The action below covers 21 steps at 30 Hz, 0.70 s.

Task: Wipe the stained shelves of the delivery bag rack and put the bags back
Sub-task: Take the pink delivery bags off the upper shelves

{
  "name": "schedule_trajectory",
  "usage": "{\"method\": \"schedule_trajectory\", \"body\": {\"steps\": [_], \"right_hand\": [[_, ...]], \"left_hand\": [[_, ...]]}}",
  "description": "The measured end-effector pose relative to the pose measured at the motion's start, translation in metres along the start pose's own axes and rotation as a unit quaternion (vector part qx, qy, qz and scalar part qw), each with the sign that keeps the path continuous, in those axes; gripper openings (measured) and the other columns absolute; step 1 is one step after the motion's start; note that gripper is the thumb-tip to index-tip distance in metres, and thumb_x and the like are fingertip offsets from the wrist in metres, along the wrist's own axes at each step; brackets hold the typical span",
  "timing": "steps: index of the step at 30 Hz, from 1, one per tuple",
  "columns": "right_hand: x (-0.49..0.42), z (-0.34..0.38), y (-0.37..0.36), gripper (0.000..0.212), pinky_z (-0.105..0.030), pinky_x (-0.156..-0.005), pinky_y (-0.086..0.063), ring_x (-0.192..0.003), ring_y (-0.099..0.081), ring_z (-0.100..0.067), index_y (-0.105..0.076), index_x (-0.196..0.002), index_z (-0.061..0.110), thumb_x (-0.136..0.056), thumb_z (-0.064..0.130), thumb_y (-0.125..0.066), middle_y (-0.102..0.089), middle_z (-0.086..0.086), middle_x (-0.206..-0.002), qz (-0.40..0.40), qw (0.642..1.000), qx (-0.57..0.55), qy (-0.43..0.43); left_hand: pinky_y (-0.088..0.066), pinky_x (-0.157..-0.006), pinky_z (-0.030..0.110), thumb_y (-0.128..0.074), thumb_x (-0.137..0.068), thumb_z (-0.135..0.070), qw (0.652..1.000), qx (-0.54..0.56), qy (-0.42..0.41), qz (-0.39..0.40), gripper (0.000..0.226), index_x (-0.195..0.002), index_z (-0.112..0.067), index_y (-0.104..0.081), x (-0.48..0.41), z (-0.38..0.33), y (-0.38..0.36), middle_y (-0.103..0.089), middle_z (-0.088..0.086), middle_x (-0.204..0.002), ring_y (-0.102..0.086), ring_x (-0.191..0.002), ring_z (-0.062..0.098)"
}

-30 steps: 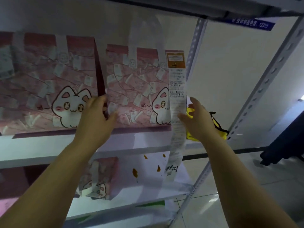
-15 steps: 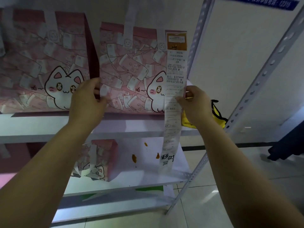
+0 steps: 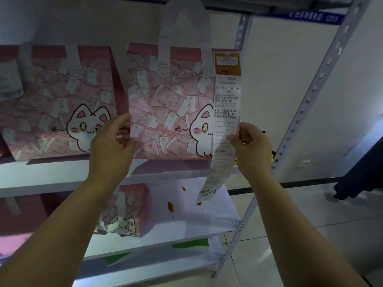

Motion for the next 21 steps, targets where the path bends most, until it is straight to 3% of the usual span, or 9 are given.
{"method": "schedule_trajectory", "body": {"steps": [4, 10, 13, 19, 21], "right_hand": [[0.035, 0.019, 0.016, 0.025, -0.025, -0.072, -0.056, -0.083, -0.064, -0.001, -0.06, -0.09, 0.037, -0.086, 0.013, -0.063, -0.065, 0.019, -0.088, -0.023, 1.0, 0.0, 0.005], [0.105, 0.044, 0.039, 0.024, -0.026, -0.071, -0.056, -0.083, -0.062, 0.0, -0.059, -0.092, 0.037, -0.085, 0.015, -0.065, -0.065, 0.019, -0.089, -0.062, 0.998, 0.022, -0.024], [0.143, 0.053, 0.053, 0.027, -0.027, -0.069, -0.056, -0.082, -0.063, 0.0, -0.057, -0.089, 0.04, -0.084, 0.015, -0.065, -0.065, 0.019, -0.089, -0.07, 0.997, 0.029, -0.033], [0.21, 0.051, 0.106, 0.019, -0.017, -0.064, -0.054, -0.08, -0.063, 0.003, -0.063, -0.1, 0.028, -0.085, 0.017, -0.065, -0.066, 0.02, -0.09, -0.125, 0.989, 0.053, -0.065], [0.226, 0.047, 0.132, 0.019, -0.016, -0.063, -0.054, -0.079, -0.063, 0.005, -0.064, -0.101, 0.027, -0.085, 0.016, -0.065, -0.066, 0.019, -0.09, -0.154, 0.984, 0.055, -0.076]], "left_hand": [[-0.04, -0.07, -0.003, -0.069, -0.08, -0.008, 0.998, 0.05, -0.005, 0.026, 0.053, -0.117, -0.042, -0.052, 0.017, -0.013, 0.021, -0.055, -0.025, -0.097, -0.054, -0.082, -0.015], [-0.041, -0.066, -0.003, -0.071, -0.077, -0.006, 0.994, 0.08, -0.01, 0.074, 0.052, -0.12, -0.032, -0.056, 0.051, -0.022, 0.058, -0.059, -0.02, -0.095, -0.056, -0.08, -0.015], [-0.041, -0.065, 0.001, -0.071, -0.077, -0.008, 0.991, 0.075, -0.011, 0.107, 0.048, -0.117, -0.031, -0.057, 0.075, -0.026, 0.07, -0.063, -0.014, -0.097, -0.059, -0.084, -0.006], [-0.047, -0.074, 0.02, -0.072, -0.076, -0.008, 0.977, 0.123, 0.001, 0.175, 0.05, -0.118, -0.029, -0.055, 0.125, -0.05, 0.06, -0.062, -0.01, -0.098, -0.061, -0.087, 0.007], [-0.046, -0.071, 0.018, -0.072, -0.076, -0.007, 0.969, 0.152, -0.005, 0.195, 0.044, -0.108, -0.034, -0.056, 0.139, -0.065, 0.047, -0.061, -0.016, -0.094, -0.06, -0.086, 0.003]]}}
Point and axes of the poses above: each hand's wrist, its own x-axis away from the middle knuckle, its own y-axis out of the back of the hand, z = x × y, the point moved 2 cm from there along -x, towards the middle knuckle
